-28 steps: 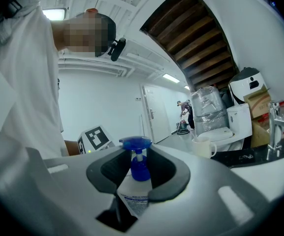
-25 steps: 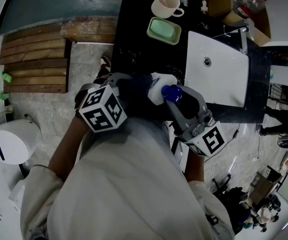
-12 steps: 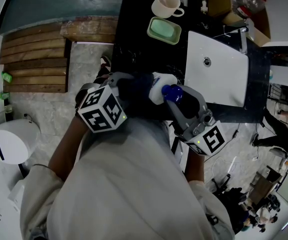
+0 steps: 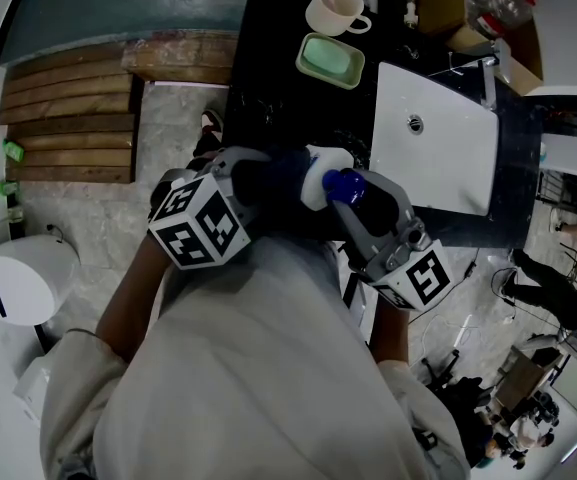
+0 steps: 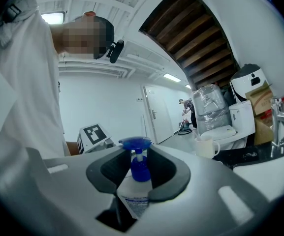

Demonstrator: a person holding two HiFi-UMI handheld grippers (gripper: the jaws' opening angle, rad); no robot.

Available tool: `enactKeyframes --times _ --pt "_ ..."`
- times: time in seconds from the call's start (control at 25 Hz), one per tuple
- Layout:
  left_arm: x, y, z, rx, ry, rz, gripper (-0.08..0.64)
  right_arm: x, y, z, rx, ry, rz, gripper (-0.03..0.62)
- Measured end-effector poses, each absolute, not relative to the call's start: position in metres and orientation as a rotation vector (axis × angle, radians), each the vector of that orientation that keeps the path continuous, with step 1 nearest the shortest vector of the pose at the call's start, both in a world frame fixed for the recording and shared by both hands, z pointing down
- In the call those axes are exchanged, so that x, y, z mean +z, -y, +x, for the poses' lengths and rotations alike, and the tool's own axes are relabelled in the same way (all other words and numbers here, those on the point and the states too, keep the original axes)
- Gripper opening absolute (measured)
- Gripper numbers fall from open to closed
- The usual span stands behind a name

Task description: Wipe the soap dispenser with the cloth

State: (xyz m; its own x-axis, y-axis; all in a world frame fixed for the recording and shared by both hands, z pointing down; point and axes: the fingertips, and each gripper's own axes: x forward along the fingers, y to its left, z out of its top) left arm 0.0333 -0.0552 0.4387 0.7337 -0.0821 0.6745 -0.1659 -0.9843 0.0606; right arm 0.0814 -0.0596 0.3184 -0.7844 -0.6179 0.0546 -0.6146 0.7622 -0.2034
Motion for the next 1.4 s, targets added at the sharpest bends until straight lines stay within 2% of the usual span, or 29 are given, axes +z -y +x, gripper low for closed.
enactKeyframes --times 0.48,1.4 --pt "0.427 0.055 0.036 1.016 0.204 2.830 0.146 0.313 0.059 0.079 -0.339 -2.910 -1.006 0.086" --pt "0.398 0.057 0.039 0.656 0.189 2.776 0.146 0.322 0.055 0.077 -0.280 -2.992 -1.043 0.083"
